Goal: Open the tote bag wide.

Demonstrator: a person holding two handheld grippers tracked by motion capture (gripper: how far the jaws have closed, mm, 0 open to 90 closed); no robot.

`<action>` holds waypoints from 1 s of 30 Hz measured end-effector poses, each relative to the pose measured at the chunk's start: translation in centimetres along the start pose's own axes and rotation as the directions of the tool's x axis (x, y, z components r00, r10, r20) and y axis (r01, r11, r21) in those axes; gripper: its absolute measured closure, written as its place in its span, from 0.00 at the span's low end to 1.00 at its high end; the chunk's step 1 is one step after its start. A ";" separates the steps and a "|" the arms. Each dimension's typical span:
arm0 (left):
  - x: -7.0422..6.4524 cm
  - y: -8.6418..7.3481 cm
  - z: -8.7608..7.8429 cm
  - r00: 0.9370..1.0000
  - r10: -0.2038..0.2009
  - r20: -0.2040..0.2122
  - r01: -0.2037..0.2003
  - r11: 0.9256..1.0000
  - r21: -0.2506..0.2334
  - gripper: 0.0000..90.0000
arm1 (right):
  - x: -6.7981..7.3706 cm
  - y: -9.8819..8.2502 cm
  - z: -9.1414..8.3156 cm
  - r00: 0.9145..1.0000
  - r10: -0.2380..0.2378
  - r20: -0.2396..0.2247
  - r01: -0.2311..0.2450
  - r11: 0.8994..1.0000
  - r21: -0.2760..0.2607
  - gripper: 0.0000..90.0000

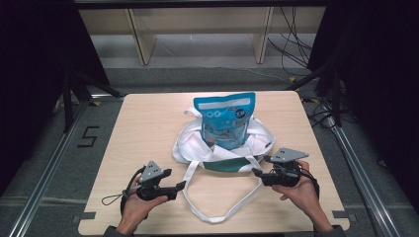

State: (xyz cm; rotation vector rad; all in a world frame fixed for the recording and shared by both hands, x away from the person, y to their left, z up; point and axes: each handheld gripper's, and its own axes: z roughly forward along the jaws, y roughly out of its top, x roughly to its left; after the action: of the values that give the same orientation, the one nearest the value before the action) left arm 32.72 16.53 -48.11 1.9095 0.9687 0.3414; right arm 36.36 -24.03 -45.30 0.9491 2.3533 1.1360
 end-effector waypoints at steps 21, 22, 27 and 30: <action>-1.0 -2.0 -0.3 0.999 0.048 0.003 -0.048 0.998 0.038 0.27 | 1.2 -5.0 -2.6 1.000 0.028 -0.008 -0.028 0.998 0.053 0.36; -1.2 -2.1 -0.2 1.000 0.025 0.008 -0.026 0.999 0.038 0.27 | 1.3 -5.2 -2.7 0.999 0.045 -0.001 -0.045 0.997 0.055 0.35; -1.8 -2.3 -0.2 0.998 0.062 0.016 -0.062 0.997 0.055 0.27 | 2.0 -5.6 -3.1 0.998 0.051 -0.019 -0.050 0.997 0.054 0.34; -2.3 -2.5 -0.1 0.997 0.081 0.018 -0.082 0.994 0.073 0.26 | 2.3 -6.2 -3.4 0.999 0.047 -0.021 -0.046 0.997 0.070 0.34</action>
State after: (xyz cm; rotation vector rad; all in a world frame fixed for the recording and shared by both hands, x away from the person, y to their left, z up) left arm 29.97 15.45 -49.81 2.0198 0.9060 0.3427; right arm 30.20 -27.03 -48.19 1.0251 2.4148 1.0944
